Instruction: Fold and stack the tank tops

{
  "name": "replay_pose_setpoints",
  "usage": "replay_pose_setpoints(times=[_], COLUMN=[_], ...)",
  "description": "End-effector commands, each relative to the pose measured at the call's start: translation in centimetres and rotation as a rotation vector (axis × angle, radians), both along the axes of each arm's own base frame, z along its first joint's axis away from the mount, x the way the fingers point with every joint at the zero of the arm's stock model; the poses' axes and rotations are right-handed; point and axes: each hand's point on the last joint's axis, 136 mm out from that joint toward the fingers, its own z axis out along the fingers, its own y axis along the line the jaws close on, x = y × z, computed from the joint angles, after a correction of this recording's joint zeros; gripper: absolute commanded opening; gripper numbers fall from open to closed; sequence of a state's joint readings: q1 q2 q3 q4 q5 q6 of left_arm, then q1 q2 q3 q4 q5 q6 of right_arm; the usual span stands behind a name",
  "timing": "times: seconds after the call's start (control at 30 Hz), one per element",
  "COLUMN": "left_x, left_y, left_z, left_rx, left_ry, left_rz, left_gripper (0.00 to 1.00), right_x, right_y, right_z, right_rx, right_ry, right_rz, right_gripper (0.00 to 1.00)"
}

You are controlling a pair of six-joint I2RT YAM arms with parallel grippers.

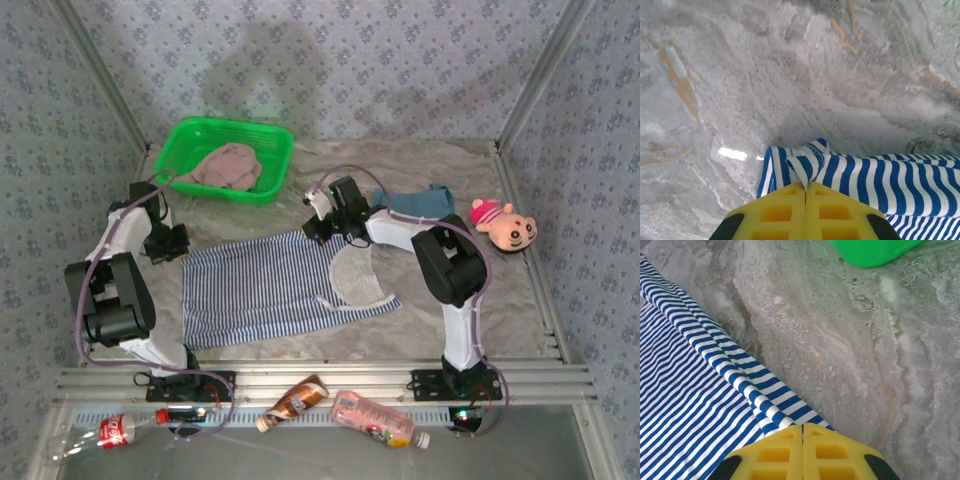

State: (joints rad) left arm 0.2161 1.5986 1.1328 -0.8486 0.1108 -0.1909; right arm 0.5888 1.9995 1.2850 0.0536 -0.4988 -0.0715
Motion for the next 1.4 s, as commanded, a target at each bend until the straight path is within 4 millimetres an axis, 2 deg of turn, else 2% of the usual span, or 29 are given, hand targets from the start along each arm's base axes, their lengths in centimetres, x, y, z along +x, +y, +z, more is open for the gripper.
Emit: replay_pose_setpoints(times=[0.0, 0.1, 0.13, 0.27, 0.5, 0.63, 0.83, 1.03, 1.13, 1.37], left_x=[-2.5, -3.6, -3.9, -5.0, -6.0, -6.7, -7.4, -8.5, -9.7, -11.6], left_y=[0.0, 0.5, 0.5, 0.1, 0.2, 0.4, -0.1, -1.7, -1.5, -1.1], left_z=[-0.4, -0.6, -0.8, -1.6, -2.3, -2.4, -2.6, -3.2, -3.3, -3.8], left_rx=[0.018, 0.052, 0.049, 0.029, 0.038, 0.052, 0.027, 0.006, 0.024, 0.061], left_ry=[0.064, 0.096, 0.104, 0.137, 0.175, 0.199, 0.215, 0.258, 0.277, 0.326], left_rz=[-0.008, 0.011, 0.016, 0.042, 0.088, 0.126, 0.186, 0.193, 0.222, 0.269], left_gripper=[0.00, 0.00, 0.00, 0.00, 0.00, 0.01, 0.02, 0.05, 0.06, 0.14], right_x=[-2.1, -3.3, -4.3, -6.2, -8.3, -9.1, -9.7, -10.7, -11.1, -11.5], right_y=[0.3, 0.4, -0.1, -0.4, -0.7, -1.0, -1.3, -1.9, -2.5, -3.2], right_z=[1.0, 1.1, -0.2, -1.9, -3.8, -4.1, -2.9, -4.7, -5.5, -5.8], right_rx=[0.001, -0.007, -0.027, -0.077, -0.139, -0.154, -0.134, -0.168, -0.197, -0.215], right_ry=[-0.045, -0.047, -0.019, 0.002, 0.022, 0.024, 0.008, 0.061, 0.079, 0.104], right_rz=[0.075, 0.092, 0.097, 0.124, 0.149, 0.158, 0.145, 0.145, 0.145, 0.148], right_gripper=[0.08, 0.07, 0.07, 0.08, 0.08, 0.08, 0.09, 0.10, 0.11, 0.18])
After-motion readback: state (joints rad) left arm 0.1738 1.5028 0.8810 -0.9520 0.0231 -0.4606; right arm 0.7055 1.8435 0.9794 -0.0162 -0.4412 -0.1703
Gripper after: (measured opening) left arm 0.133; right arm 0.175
